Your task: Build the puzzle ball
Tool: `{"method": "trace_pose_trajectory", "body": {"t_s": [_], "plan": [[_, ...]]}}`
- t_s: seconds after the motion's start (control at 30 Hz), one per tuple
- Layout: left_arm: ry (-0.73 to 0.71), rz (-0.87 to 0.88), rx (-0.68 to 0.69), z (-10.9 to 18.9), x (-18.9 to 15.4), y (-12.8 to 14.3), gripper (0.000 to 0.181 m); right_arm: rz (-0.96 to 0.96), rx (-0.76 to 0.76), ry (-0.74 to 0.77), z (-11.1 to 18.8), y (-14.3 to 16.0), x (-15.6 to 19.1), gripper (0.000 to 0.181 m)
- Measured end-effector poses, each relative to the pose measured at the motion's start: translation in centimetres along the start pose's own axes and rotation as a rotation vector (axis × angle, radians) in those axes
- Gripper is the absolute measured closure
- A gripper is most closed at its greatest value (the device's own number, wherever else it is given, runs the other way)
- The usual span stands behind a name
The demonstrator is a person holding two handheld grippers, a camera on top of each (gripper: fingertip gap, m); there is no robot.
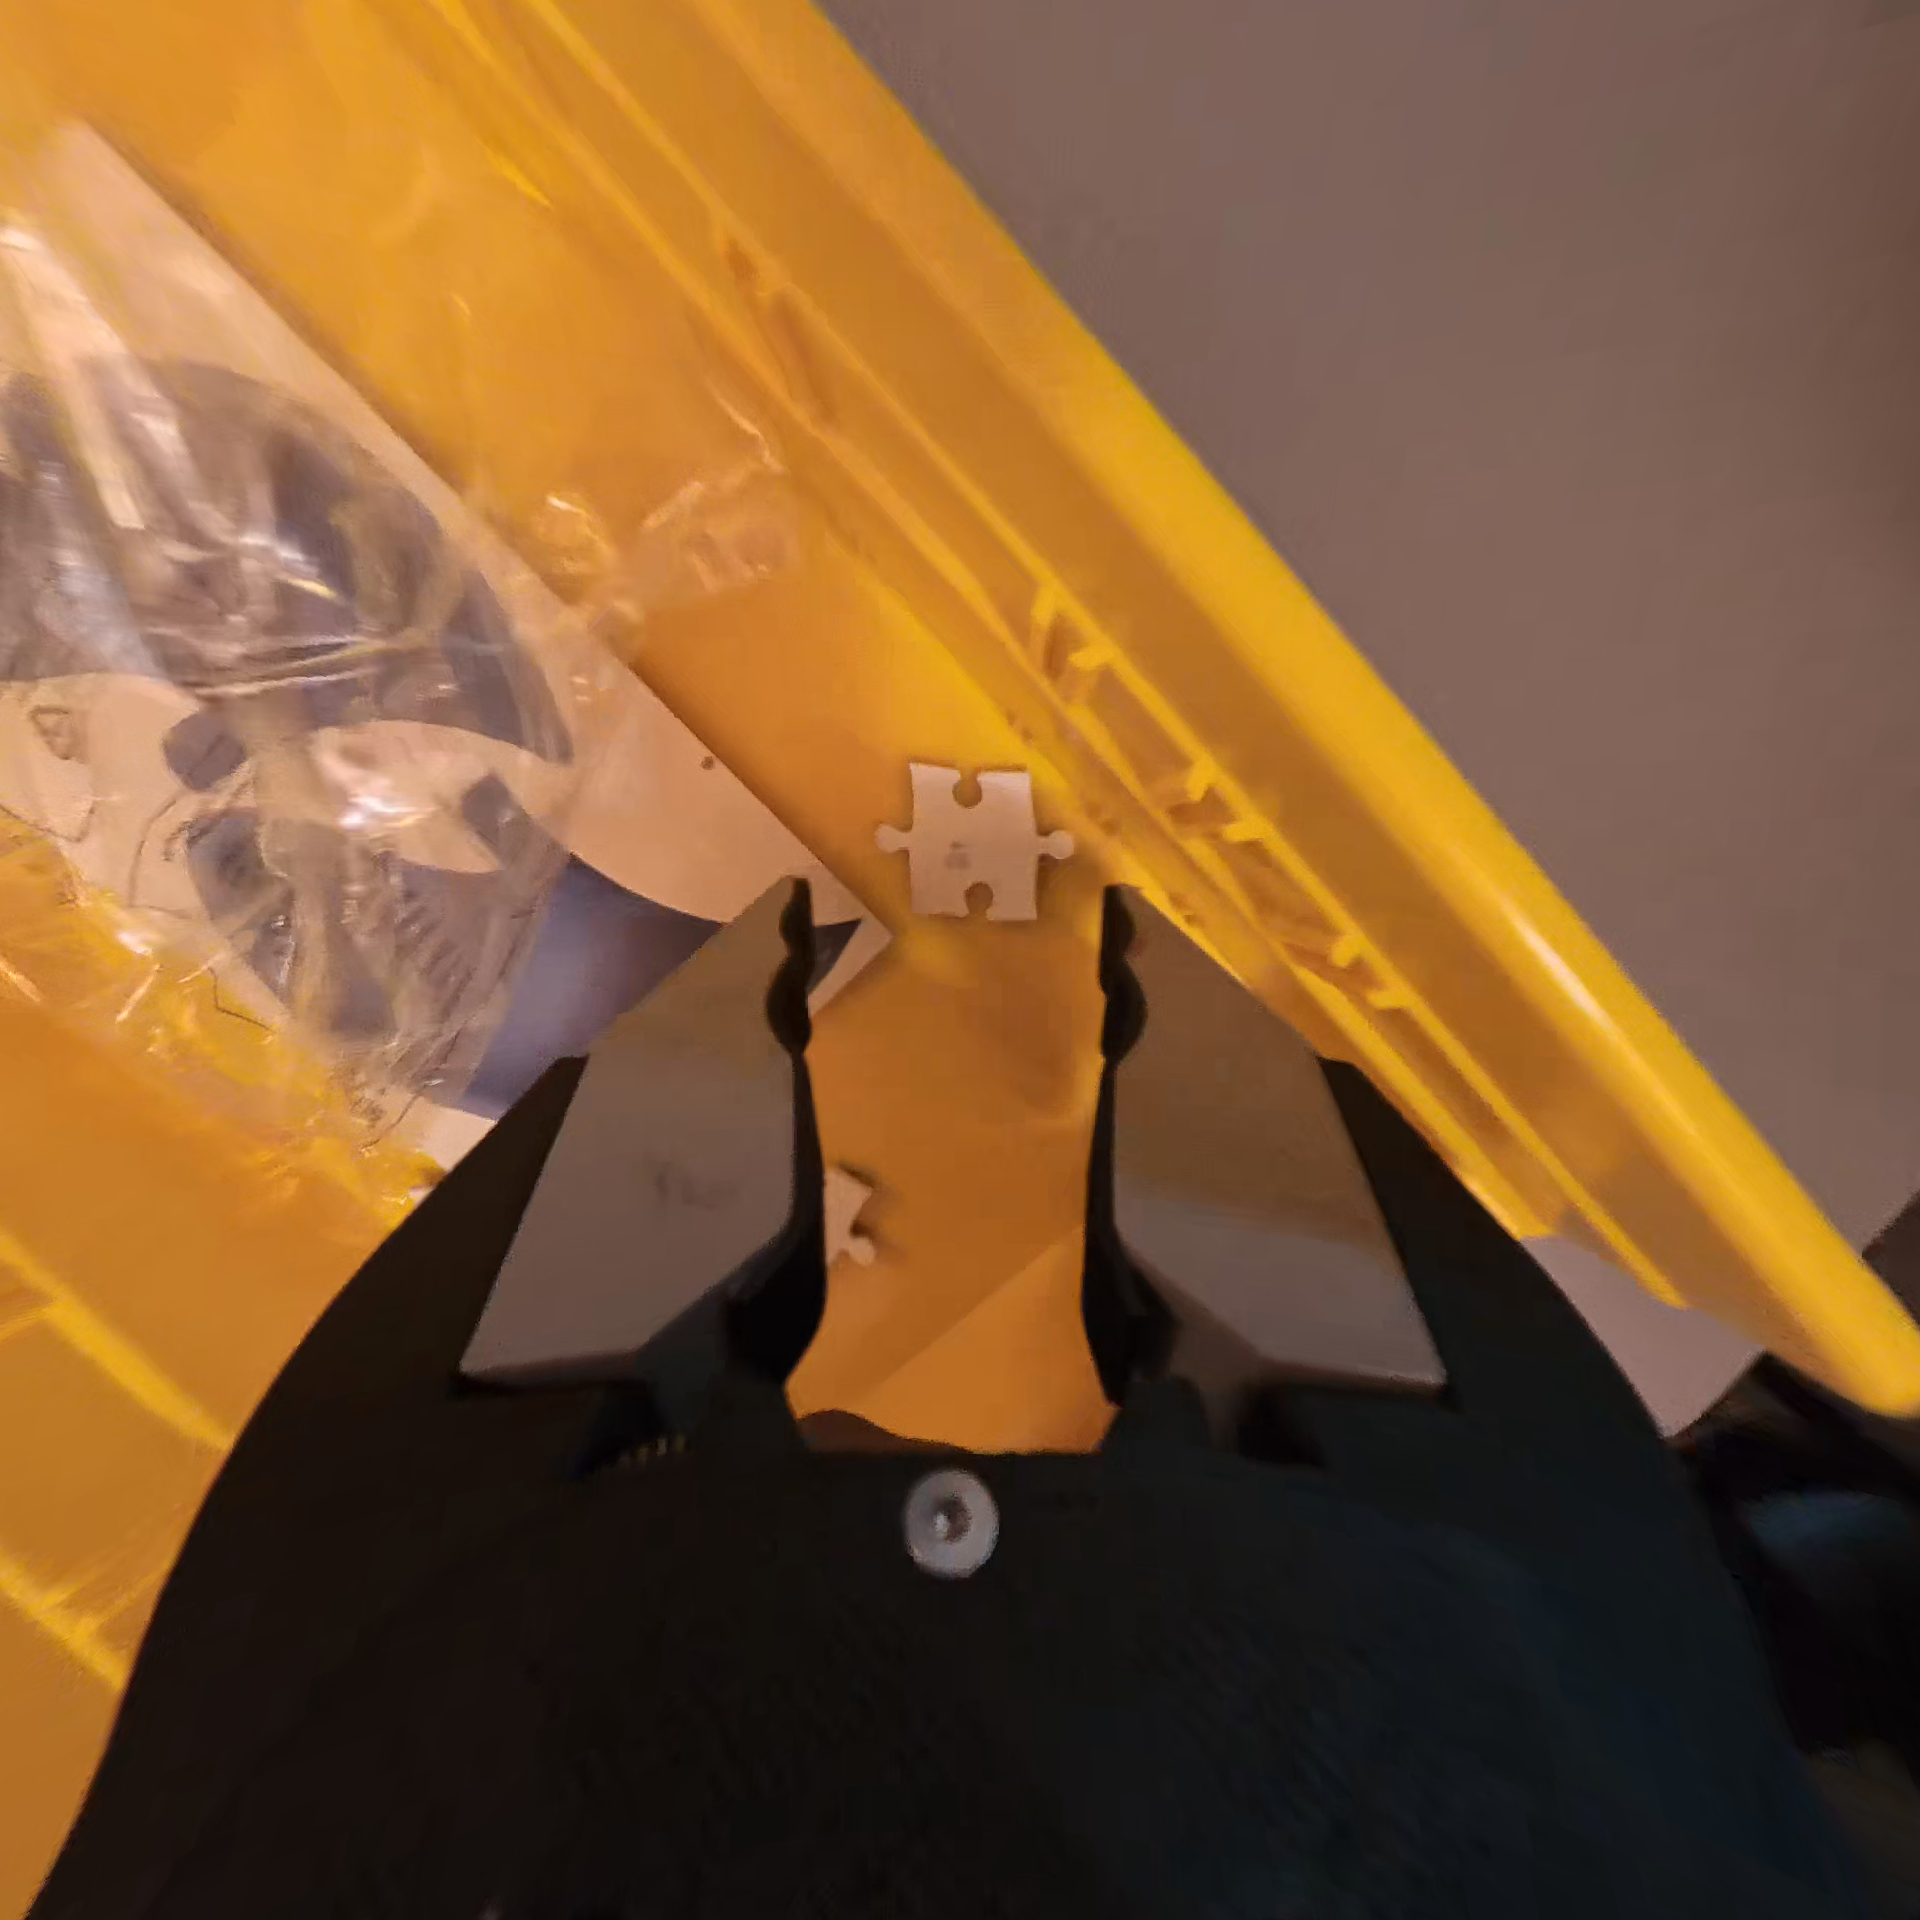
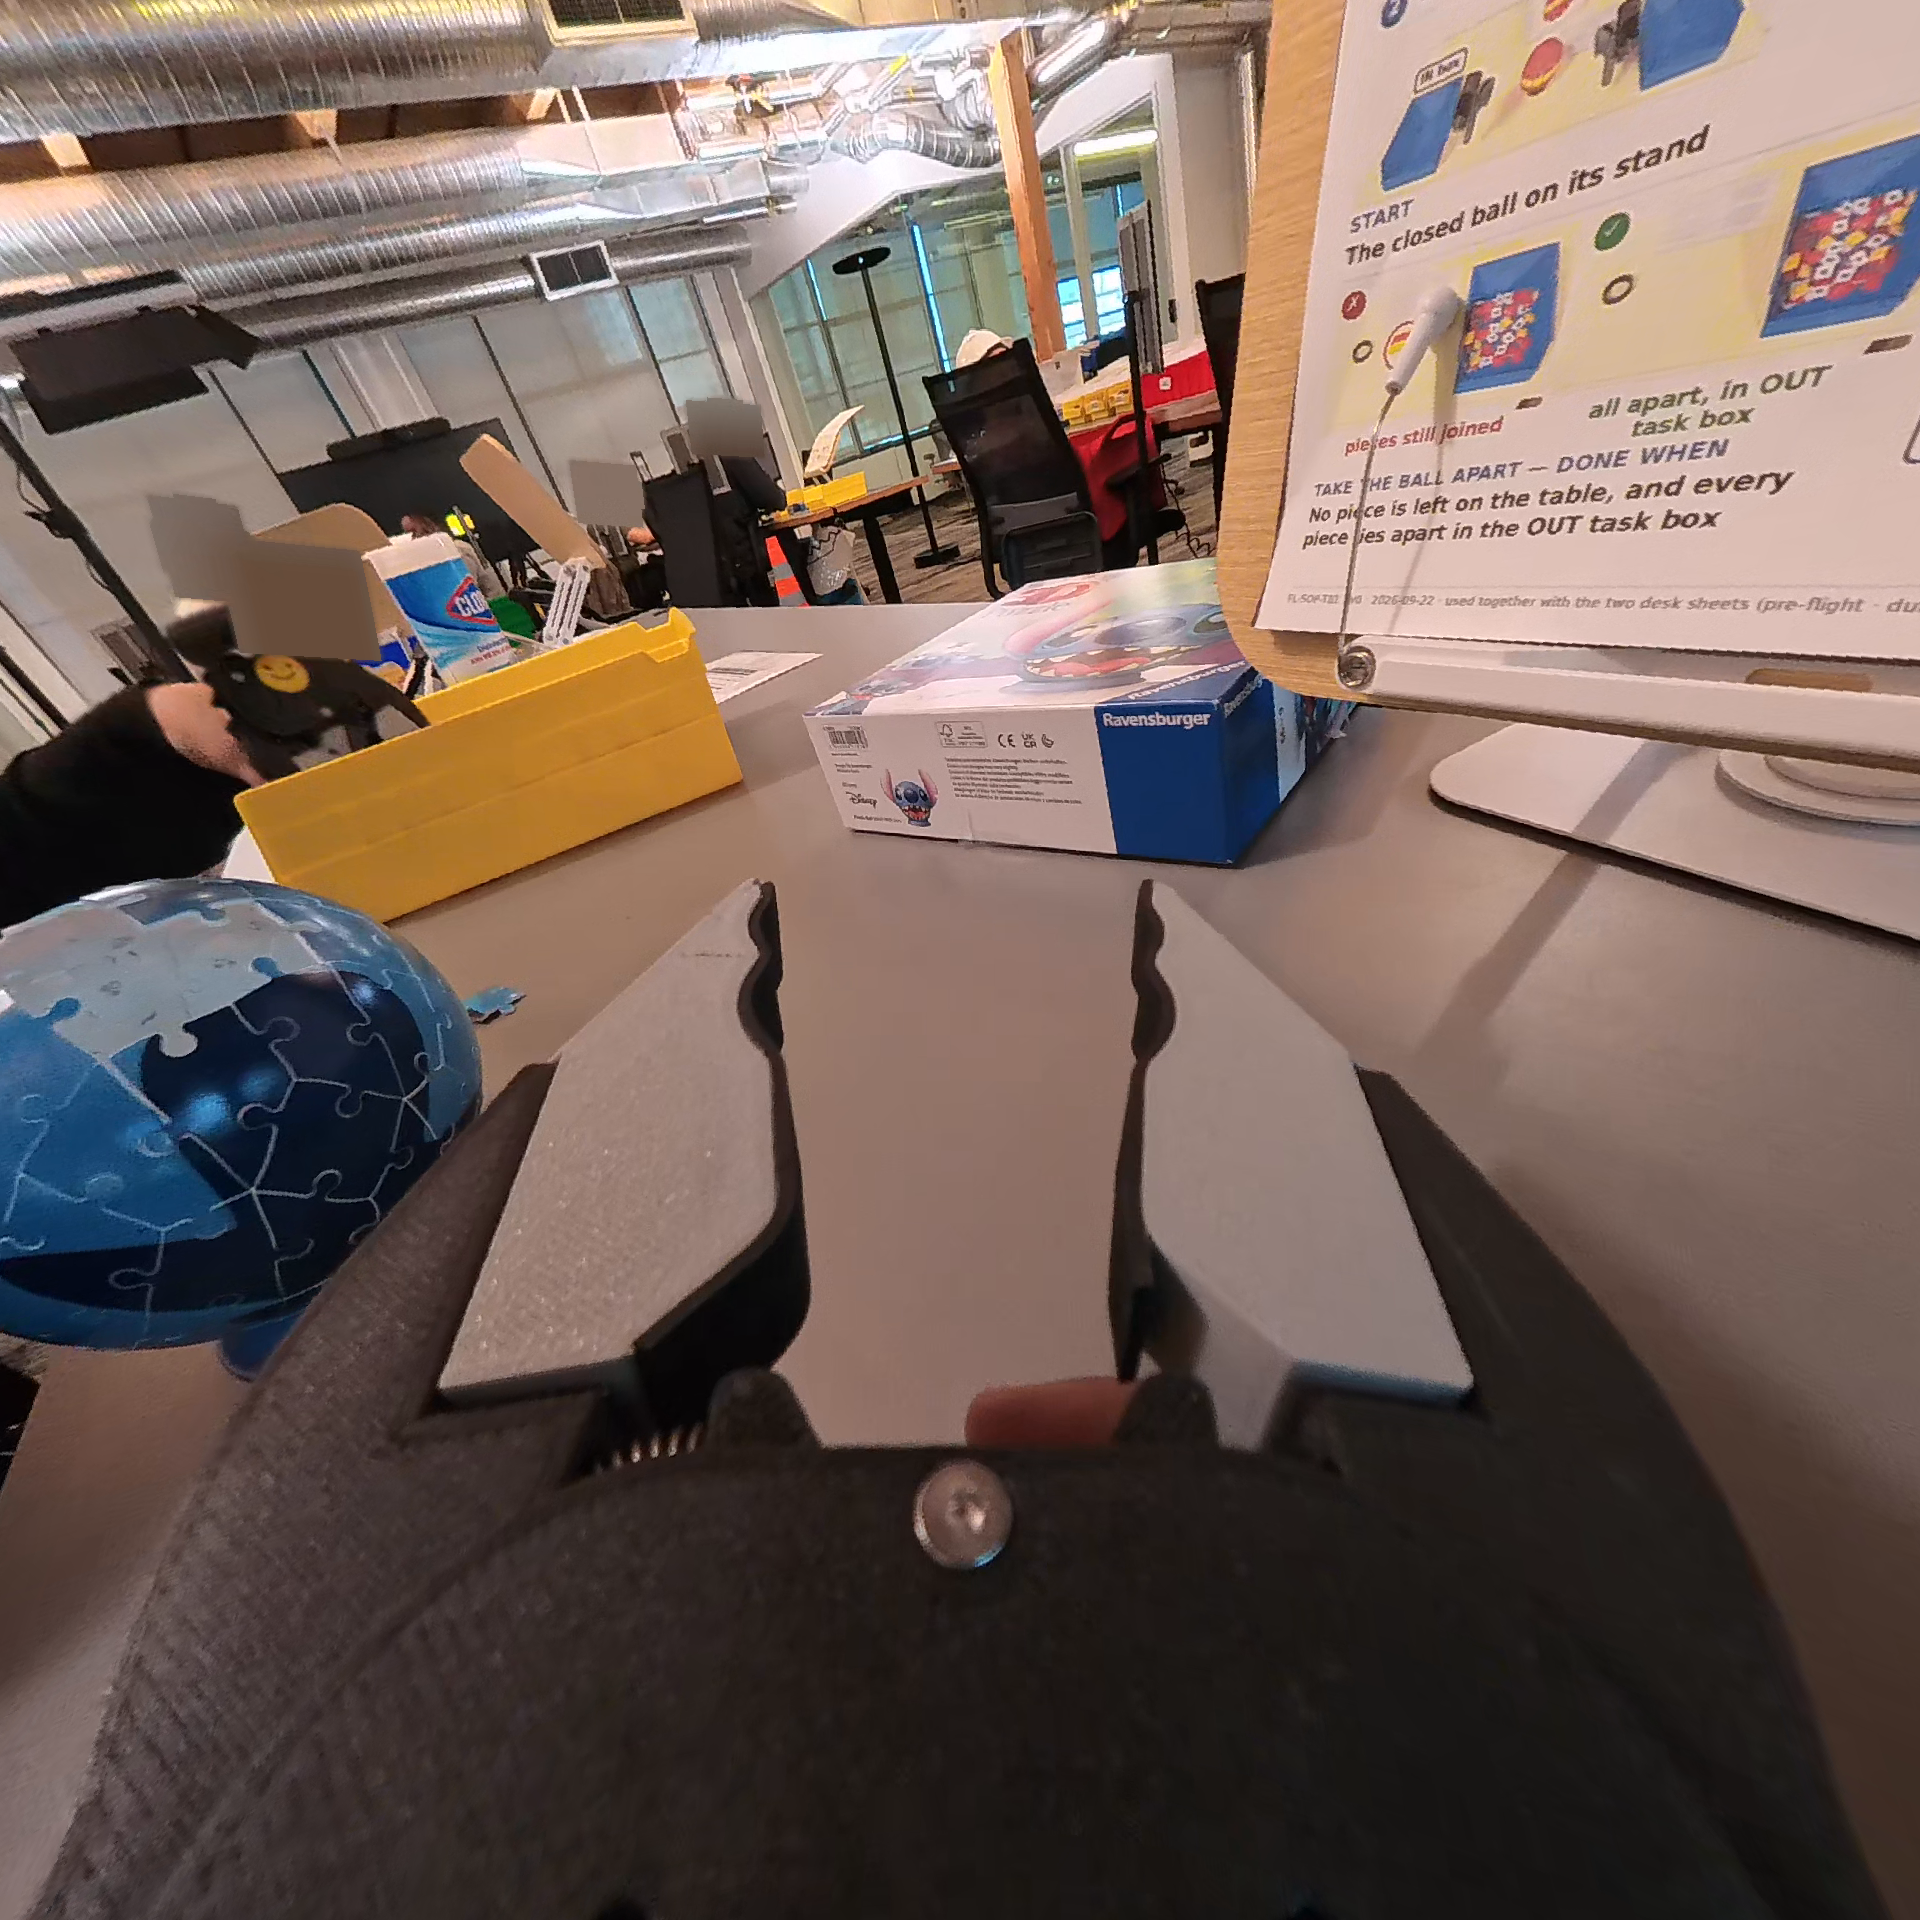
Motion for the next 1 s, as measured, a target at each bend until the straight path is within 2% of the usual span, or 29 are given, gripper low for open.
{"method": "trace_pose_trajectory", "body": {"t_s": [0.07, 0.1, 0.37, 0.5, 0.6, 0.67, 0.73, 0.87, 1.0], "plan": [[0.021, 0.018, -0.005, -0.5, -0.4, -0.2, 0.136, 0.003, 0.001, -0.003, 0.0, 0.0, 0.1, 0.116], [0.04, 0.04, -0.023, -0.6, -0.5, -0.6, 0.146, 0.004, 0.001, -0.006, 0.0, 0.0, 0.1, 0.116], [0.028, 0.084, -0.024, -0.4, 0.3, -0.7, 0.152, 0.008, 0.005, -0.031, -0.1, 0.0, 0.4, 0.117], [-0.083, 0.151, -0.043, 1.9, 2.8, -1.0, 0.152, 0.016, 0.023, -0.063, -0.3, 0.2, 0.7, 0.117], [-0.164, 0.178, -0.134, 6.1, 3.8, -3.4, 0.152, 0.027, 0.031, -0.092, -0.5, 0.3, 1.1, 0.118], [-0.153, 0.158, -0.209, 8.6, 2.4, -6.1, 0.152, 0.031, 0.034, -0.114, -0.6, 0.3, 1.4, 0.118], [-0.122, 0.098, -0.238, 9.3, -0.4, -9.0, 0.152, 0.032, 0.041, -0.137, -0.7, 0.4, 1.7, 0.118], [-0.026, -0.015, -0.2, 5.5, -7.1, -12.6, 0.152, 0.041, 0.058, -0.184, -0.9, 0.6, 2.4, 0.119], [0.041, 0.011, -0.157, 0.3, -10.8, -13.7, 0.151, 0.05, 0.078, -0.225, -1.1, 0.9, 3.0, 0.119]]}}
Point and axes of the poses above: each gripper's, where its closed fingertips meet, z back along the fingers, y out of its underside, x = y × z across the jaws, the point moved 4 cm from there along z, back along the fingers, and after that the axes turned 12 degrees about -y, right-handed, at the moved point
